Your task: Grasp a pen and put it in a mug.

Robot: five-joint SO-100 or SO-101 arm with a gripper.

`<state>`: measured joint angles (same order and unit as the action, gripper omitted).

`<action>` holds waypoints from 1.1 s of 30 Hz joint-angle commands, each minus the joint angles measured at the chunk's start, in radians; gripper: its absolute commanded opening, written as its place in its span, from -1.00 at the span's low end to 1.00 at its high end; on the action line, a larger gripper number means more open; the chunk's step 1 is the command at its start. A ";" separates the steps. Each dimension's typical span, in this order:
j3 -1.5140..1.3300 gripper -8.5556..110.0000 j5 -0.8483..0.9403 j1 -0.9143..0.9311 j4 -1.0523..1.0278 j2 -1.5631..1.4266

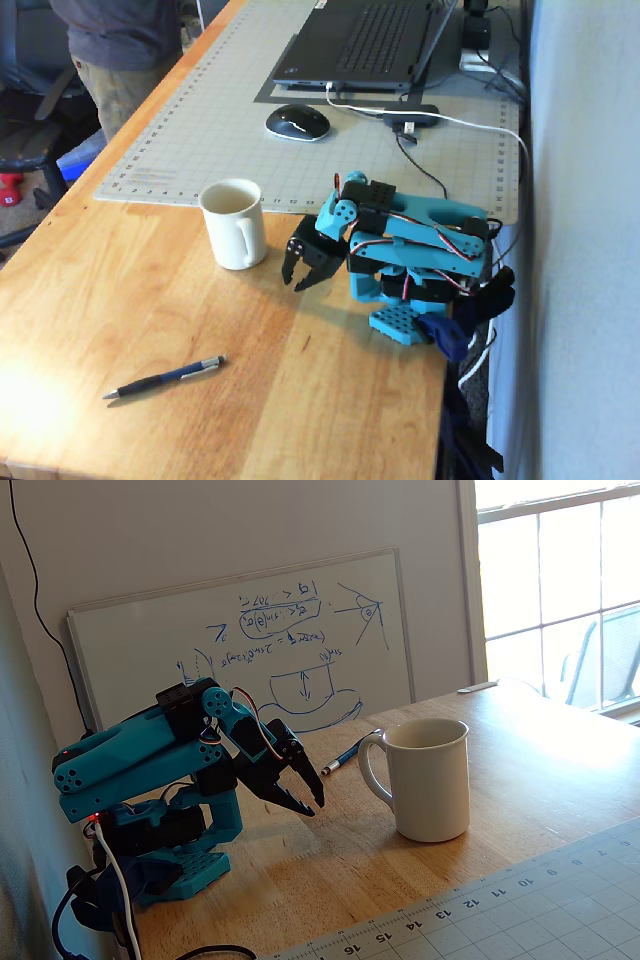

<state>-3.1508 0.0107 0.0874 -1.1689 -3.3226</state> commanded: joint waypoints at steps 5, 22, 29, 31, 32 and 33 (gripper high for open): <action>0.014 -0.79 -0.014 -0.008 0.012 -0.026; 0.014 -0.79 -0.017 -0.006 0.018 -0.028; 0.032 -0.78 -0.160 0.002 0.025 -0.025; 0.044 -0.78 -0.252 -0.003 0.026 -0.025; 0.061 -0.78 -0.305 -0.005 0.026 -0.020; 0.081 -0.78 -0.357 -0.005 0.026 -0.006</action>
<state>-3.1508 -0.1994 0.0874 -1.1566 -3.3226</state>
